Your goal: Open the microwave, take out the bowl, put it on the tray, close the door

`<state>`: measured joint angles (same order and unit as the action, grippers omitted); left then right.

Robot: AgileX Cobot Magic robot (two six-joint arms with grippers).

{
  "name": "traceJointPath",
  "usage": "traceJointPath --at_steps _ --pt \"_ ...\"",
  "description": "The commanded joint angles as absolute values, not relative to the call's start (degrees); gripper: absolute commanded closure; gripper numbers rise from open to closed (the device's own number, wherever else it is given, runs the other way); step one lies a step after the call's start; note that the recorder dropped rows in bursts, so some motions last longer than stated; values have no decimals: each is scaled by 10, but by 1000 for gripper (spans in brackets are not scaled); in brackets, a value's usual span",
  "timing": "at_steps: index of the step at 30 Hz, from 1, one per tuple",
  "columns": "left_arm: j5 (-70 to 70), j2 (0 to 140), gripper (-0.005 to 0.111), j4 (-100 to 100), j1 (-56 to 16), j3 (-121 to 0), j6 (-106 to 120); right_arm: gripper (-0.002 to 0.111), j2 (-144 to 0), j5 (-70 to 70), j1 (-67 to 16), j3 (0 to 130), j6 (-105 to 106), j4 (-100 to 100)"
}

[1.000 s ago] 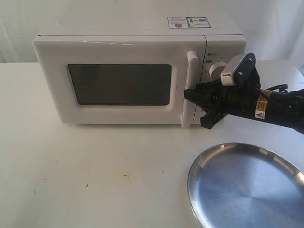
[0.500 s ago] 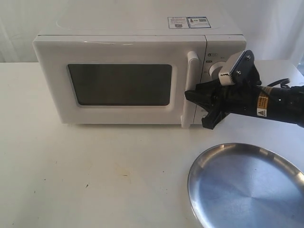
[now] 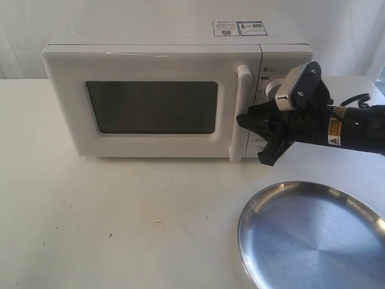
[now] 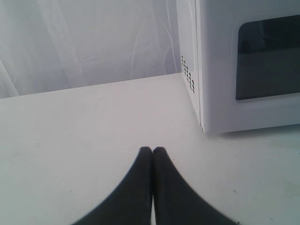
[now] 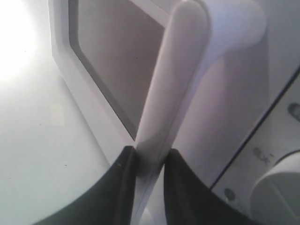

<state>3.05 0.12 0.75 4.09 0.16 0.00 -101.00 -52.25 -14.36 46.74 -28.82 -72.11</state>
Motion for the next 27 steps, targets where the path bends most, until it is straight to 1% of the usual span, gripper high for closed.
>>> traceJointPath --at_steps 1,8,14,18,21,24,27 --pt "30 0 107 4 40 0 0 108 -975 -700 -174 452 -289 -915" --pt "30 0 107 4 40 0 0 108 -972 -700 -186 444 -289 -902" --pt "30 0 107 4 40 0 0 108 -972 -700 -154 440 -321 -896" --pt "30 0 107 4 40 0 0 108 -971 -700 -117 429 -321 -901" --pt "30 0 107 4 40 0 0 108 -969 -700 -66 407 -319 -893" --pt "30 0 107 4 40 0 0 108 -966 -700 -15 380 -311 -829" --pt "30 0 107 4 40 0 0 108 -968 -700 -13 376 -310 -806"
